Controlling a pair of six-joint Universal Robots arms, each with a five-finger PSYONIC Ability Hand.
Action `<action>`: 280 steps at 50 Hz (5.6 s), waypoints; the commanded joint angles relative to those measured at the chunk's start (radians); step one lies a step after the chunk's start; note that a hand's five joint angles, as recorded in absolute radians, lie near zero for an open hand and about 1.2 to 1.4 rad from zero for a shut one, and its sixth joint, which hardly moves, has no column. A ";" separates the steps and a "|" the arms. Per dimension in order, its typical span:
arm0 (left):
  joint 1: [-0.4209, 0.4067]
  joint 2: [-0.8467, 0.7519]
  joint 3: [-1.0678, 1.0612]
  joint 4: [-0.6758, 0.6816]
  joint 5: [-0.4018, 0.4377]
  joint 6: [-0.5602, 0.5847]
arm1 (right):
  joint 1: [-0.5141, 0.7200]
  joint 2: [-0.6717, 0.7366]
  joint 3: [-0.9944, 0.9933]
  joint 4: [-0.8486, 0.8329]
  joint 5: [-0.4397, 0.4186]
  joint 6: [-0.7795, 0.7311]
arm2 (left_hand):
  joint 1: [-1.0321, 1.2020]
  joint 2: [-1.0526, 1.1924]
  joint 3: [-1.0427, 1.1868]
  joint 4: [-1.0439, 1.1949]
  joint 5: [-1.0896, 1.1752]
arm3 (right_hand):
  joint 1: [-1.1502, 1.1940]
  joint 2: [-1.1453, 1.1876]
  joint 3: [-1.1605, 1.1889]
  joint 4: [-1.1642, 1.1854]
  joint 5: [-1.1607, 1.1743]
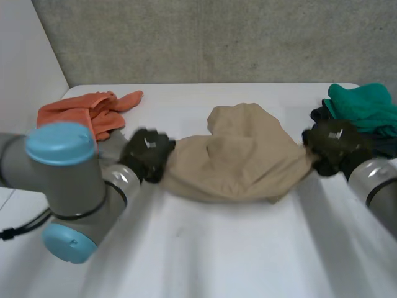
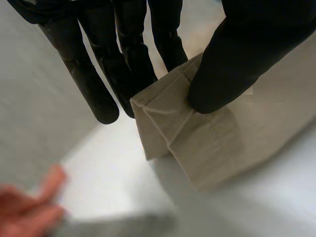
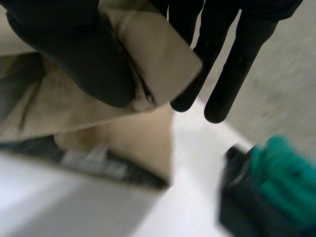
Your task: Fold the laundry.
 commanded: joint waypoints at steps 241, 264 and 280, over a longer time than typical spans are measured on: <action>-0.212 -0.178 0.556 -0.357 -0.119 -0.169 | 0.129 0.249 -0.272 0.114 0.044 0.022 | -0.941 -0.996 -0.990 -0.998 -0.968 | -0.927 -1.000 -1.008 -1.020 -0.989; -0.164 -0.037 0.542 -0.363 0.272 -0.241 | 0.313 0.293 0.166 -0.449 0.067 -0.007 | -0.909 -0.964 -0.958 -0.966 -0.935 | -0.927 -1.000 -1.008 -1.020 -0.989; -0.184 -0.023 0.515 -0.362 0.287 -0.238 | 0.303 0.435 -0.018 -0.561 0.059 -0.075 | -0.906 -0.961 -0.955 -0.963 -0.933 | 0.262 0.188 0.180 0.168 0.200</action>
